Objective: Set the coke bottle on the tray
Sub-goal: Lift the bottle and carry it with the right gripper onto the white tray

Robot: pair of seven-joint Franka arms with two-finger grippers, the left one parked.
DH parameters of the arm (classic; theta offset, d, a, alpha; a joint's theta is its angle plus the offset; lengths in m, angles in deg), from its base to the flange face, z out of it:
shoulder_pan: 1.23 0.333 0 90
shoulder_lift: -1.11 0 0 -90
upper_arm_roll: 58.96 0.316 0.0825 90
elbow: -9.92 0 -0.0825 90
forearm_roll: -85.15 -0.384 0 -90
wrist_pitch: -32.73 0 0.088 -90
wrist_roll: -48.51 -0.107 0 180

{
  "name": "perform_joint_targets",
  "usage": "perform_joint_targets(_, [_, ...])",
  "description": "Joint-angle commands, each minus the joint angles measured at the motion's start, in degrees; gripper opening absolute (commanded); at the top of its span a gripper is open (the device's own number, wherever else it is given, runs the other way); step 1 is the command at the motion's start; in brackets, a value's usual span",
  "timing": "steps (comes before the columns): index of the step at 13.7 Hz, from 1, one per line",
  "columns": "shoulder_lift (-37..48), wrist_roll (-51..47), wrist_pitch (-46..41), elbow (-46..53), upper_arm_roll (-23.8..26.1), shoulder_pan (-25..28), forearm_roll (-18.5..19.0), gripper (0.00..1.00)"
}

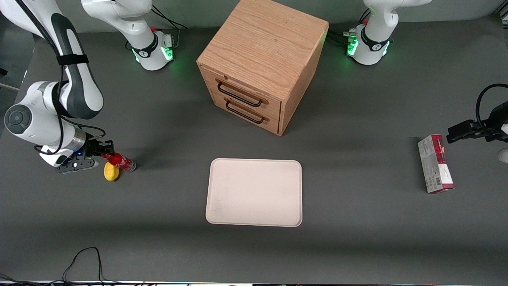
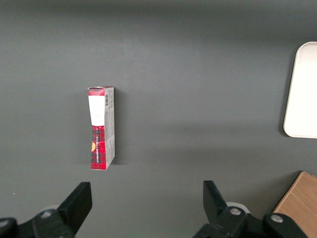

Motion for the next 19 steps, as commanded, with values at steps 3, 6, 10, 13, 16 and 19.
perform_joint_targets(3, [-0.3, -0.8, -22.6, 18.0, 0.3, 0.8, -0.3, 0.00])
perform_joint_targets(6, [-1.3, -1.7, -35.6, 30.1, 0.3, 2.0, -0.1, 0.00])
perform_joint_targets(10, [-9.0, -1.8, -52.3, 49.6, 0.3, 2.2, 0.0, 0.00])
perform_joint_targets(13, [-12.8, -2.3, -53.7, 54.4, 0.4, 2.2, -0.1, 0.00])
perform_joint_targets(16, [-14.9, -8.9, -51.1, 54.7, 5.7, 2.6, 0.0, 0.00])
perform_joint_targets(19, [-17.5, -20.3, -46.1, 55.4, 12.8, 2.8, 0.0, 0.00])
